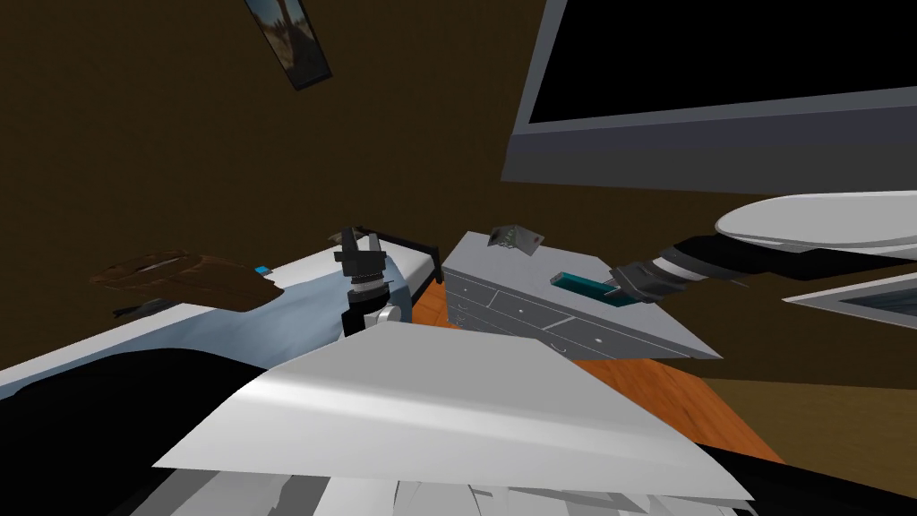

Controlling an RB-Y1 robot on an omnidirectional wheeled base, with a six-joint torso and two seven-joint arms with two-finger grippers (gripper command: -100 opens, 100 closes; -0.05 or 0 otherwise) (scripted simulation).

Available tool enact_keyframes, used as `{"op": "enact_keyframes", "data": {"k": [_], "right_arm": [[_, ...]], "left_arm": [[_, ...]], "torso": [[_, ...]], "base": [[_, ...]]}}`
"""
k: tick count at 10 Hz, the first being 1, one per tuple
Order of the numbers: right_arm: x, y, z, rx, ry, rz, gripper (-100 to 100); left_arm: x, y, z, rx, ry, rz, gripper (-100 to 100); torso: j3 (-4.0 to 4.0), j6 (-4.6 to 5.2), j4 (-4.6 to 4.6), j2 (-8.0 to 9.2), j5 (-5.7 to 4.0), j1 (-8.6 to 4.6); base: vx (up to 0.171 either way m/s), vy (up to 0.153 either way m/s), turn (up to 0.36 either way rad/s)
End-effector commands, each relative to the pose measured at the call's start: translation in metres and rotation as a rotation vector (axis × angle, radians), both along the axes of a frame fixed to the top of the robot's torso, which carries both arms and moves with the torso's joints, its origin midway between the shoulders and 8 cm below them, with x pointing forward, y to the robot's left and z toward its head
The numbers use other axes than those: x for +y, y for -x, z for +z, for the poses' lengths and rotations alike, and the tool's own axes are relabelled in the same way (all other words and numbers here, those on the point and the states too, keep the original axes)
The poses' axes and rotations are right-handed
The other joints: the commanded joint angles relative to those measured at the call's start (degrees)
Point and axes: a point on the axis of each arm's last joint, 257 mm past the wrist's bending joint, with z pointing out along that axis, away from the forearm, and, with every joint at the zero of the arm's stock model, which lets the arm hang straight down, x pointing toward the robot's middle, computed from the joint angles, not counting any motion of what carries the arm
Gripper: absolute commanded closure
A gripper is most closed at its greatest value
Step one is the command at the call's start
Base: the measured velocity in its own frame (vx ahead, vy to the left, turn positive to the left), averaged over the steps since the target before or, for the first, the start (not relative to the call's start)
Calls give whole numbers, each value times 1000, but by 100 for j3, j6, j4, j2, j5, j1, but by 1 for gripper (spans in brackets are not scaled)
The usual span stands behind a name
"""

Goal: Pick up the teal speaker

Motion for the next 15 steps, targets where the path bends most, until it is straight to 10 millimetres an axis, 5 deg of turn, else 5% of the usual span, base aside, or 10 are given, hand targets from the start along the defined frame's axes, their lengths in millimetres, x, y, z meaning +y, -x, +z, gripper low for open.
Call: {"op": "enact_keyframes", "data": {"k": [1, 2, 5, 6, 9, 10, 13, 15], "right_arm": [[-1, 2, -2, 12, 1, -2, 100], [5, -9, 13, -19, 6, 0, 100], [4, -7, 10, 0, 16, 2, 100], [13, -20, 24, -32, 20, 11, 100], [16, -19, 19, -7, 26, 20, 100], [30, -36, 32, -42, 27, 40, 100], [30, -31, 20, 1, 32, 41, 100], [53, -51, 29, -23, 32, 80, 100]], "left_arm": [[0, 0, 0, 0, 0, 0, 0], [0, 0, 0, 0, 0, 0, 0], [0, 0, 0, 0, 0, 0, 0], [0, 0, 0, 0, 0, 0, 0], [0, 0, 0, 0, 0, 0, 0], [0, 0, 0, 0, 0, 0, 0], [0, 0, 0, 0, 0, 0, 0], [0, 0, 0, 0, 0, 0, 0]], "torso": [[0, 0, 0, 0, 0, 0], [-2, -4, -1, -3, 4, 3], [-2, -9, -2, -3, 5, 2], [-4, -11, -3, -5, 5, 5], [-4, -17, -2, -6, 4, -1], [-5, -15, -4, -6, 5, 6], [-6, -18, -5, -7, 9, 11], [-4, -16, -3, -5, 12, 10]], "base": [[4, 5, -15], [6, -45, -120], [-4, -16, -4], [-11, -57, -132], [1, -30, -16], [4, -43, -118], [-1, -16, -7], [-9, -33, -86]]}}
